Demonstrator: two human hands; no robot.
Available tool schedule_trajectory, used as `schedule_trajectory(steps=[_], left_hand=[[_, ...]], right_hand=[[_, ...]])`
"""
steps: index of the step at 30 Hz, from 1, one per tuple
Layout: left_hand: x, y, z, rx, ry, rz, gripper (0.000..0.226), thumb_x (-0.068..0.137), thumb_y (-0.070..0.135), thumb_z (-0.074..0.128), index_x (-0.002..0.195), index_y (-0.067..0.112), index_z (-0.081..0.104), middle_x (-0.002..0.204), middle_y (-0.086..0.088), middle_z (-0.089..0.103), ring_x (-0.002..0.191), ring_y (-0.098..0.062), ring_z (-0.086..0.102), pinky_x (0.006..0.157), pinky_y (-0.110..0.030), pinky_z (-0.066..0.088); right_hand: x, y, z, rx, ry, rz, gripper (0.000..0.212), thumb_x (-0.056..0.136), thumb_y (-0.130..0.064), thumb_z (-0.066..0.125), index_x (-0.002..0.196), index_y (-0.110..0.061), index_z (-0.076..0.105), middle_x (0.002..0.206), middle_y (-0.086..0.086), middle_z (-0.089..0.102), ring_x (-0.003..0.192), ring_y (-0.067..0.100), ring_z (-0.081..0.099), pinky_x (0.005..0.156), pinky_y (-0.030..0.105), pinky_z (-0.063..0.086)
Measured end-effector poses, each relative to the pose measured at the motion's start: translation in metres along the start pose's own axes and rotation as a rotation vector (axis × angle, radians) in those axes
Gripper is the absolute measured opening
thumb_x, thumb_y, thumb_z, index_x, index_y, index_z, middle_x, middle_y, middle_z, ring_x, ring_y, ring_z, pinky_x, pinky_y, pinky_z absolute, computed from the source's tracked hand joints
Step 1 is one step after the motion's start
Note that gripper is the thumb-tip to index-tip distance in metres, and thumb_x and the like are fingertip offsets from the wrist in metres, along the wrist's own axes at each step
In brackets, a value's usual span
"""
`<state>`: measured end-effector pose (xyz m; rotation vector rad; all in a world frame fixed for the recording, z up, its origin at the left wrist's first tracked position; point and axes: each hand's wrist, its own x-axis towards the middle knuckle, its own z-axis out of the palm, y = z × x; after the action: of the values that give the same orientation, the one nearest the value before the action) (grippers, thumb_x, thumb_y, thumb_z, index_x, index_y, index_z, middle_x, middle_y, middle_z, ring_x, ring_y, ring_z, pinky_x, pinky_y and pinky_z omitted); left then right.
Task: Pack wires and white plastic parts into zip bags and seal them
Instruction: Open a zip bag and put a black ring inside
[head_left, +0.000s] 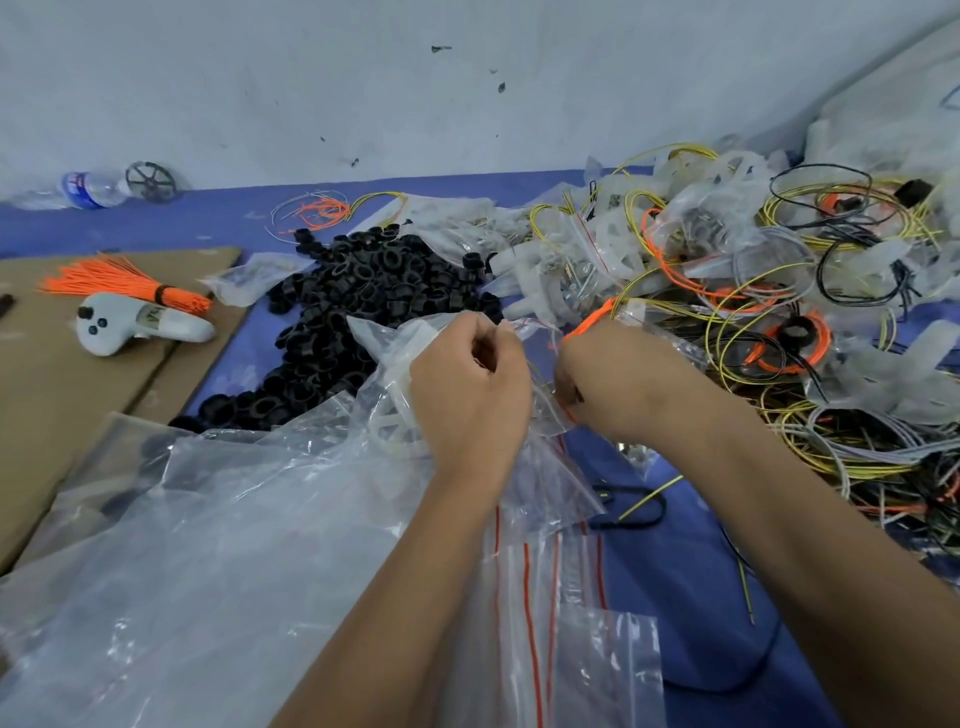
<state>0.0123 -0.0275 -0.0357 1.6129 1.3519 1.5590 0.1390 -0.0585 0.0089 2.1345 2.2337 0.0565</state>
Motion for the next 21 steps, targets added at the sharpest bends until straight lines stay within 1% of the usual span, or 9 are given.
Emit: schedule_trajectory(steps=[4, 6, 7, 9, 13, 15, 18, 19, 21], left_hand=[[0.0, 0.001, -0.001, 0.008, -0.017, 0.023, 0.027, 0.089, 0.026, 0.06, 0.064, 0.018, 0.051, 0.057, 0.006, 0.052, 0.059, -0.015, 0.05, 0.061, -0.045, 0.046], [-0.002, 0.003, -0.001, 0.048, -0.058, 0.083, 0.026, 0.09, 0.027, 0.059, 0.066, 0.018, 0.052, 0.06, 0.005, 0.053, 0.062, -0.018, 0.053, 0.062, -0.046, 0.046], [-0.004, 0.004, -0.001, 0.087, -0.068, 0.127, 0.025, 0.09, 0.028, 0.059, 0.068, 0.017, 0.053, 0.061, 0.005, 0.054, 0.063, -0.019, 0.053, 0.062, -0.045, 0.045], [-0.007, 0.008, -0.001, 0.151, -0.065, 0.226, 0.023, 0.091, 0.025, 0.061, 0.07, 0.016, 0.054, 0.063, 0.005, 0.055, 0.064, -0.018, 0.052, 0.06, -0.041, 0.042], [-0.008, 0.008, -0.006, 0.127, 0.018, 0.383, 0.024, 0.094, 0.018, 0.062, 0.073, 0.01, 0.055, 0.065, 0.003, 0.053, 0.063, -0.015, 0.044, 0.059, -0.028, 0.028], [-0.01, 0.009, -0.007, 0.096, 0.051, 0.465, 0.024, 0.094, 0.015, 0.062, 0.072, 0.01, 0.056, 0.065, 0.003, 0.052, 0.062, -0.015, 0.042, 0.06, -0.028, 0.029], [-0.013, 0.011, -0.006, 0.032, 0.042, 0.556, 0.026, 0.094, 0.014, 0.061, 0.07, 0.008, 0.055, 0.065, 0.004, 0.048, 0.06, -0.017, 0.042, 0.058, -0.03, 0.033], [-0.015, 0.011, -0.004, 0.005, 0.02, 0.572, 0.026, 0.094, 0.012, 0.062, 0.069, 0.006, 0.056, 0.065, 0.002, 0.049, 0.06, -0.018, 0.043, 0.058, -0.029, 0.035], [-0.018, 0.011, -0.002, -0.04, -0.019, 0.586, 0.025, 0.093, 0.007, 0.064, 0.069, 0.004, 0.057, 0.065, 0.003, 0.049, 0.061, -0.013, 0.042, 0.06, -0.02, 0.034]], right_hand=[[0.001, 0.005, -0.006, 0.018, -0.002, -0.033, 0.006, 0.084, -0.015, 0.07, 0.084, -0.01, 0.073, 0.075, 0.01, 0.063, 0.078, 0.031, 0.064, 0.071, 0.034, 0.055], [0.003, 0.007, -0.013, 0.171, 0.011, -0.043, 0.015, 0.083, -0.018, 0.071, 0.069, -0.013, 0.072, 0.065, 0.003, 0.067, 0.067, 0.018, 0.065, 0.063, 0.029, 0.053], [0.004, 0.006, -0.016, 0.3, 0.012, -0.026, 0.024, 0.082, -0.014, 0.07, 0.058, -0.016, 0.067, 0.055, -0.002, 0.064, 0.056, 0.008, 0.06, 0.055, 0.024, 0.048], [0.008, 0.0, -0.016, 0.615, 0.023, 0.034, 0.034, 0.078, -0.001, 0.061, 0.048, -0.018, 0.061, 0.043, -0.006, 0.057, 0.04, 0.003, 0.048, 0.044, 0.019, 0.036], [0.012, -0.021, 0.009, 1.437, -0.063, 0.151, 0.045, 0.092, 0.01, 0.05, 0.057, -0.011, 0.07, 0.063, 0.007, 0.064, 0.056, 0.016, 0.055, 0.05, 0.023, 0.044], [0.015, -0.025, 0.02, 1.67, -0.117, 0.151, 0.051, 0.094, 0.011, 0.05, 0.053, -0.011, 0.071, 0.062, 0.009, 0.065, 0.055, 0.021, 0.056, 0.048, 0.024, 0.045], [0.022, -0.028, 0.024, 1.638, 0.114, 0.262, 0.029, 0.081, -0.006, 0.055, 0.053, -0.013, 0.056, 0.066, 0.016, 0.051, 0.068, 0.031, 0.045, 0.062, 0.044, 0.04], [0.024, -0.03, 0.024, 1.685, 0.185, 0.28, 0.027, 0.084, -0.01, 0.05, 0.058, -0.013, 0.045, 0.064, 0.011, 0.044, 0.066, 0.027, 0.042, 0.061, 0.041, 0.041], [0.025, -0.036, 0.023, 1.865, 0.247, 0.201, 0.038, 0.099, 0.001, 0.034, 0.065, -0.017, 0.031, 0.055, 0.0, 0.034, 0.051, 0.009, 0.039, 0.048, 0.023, 0.039]])
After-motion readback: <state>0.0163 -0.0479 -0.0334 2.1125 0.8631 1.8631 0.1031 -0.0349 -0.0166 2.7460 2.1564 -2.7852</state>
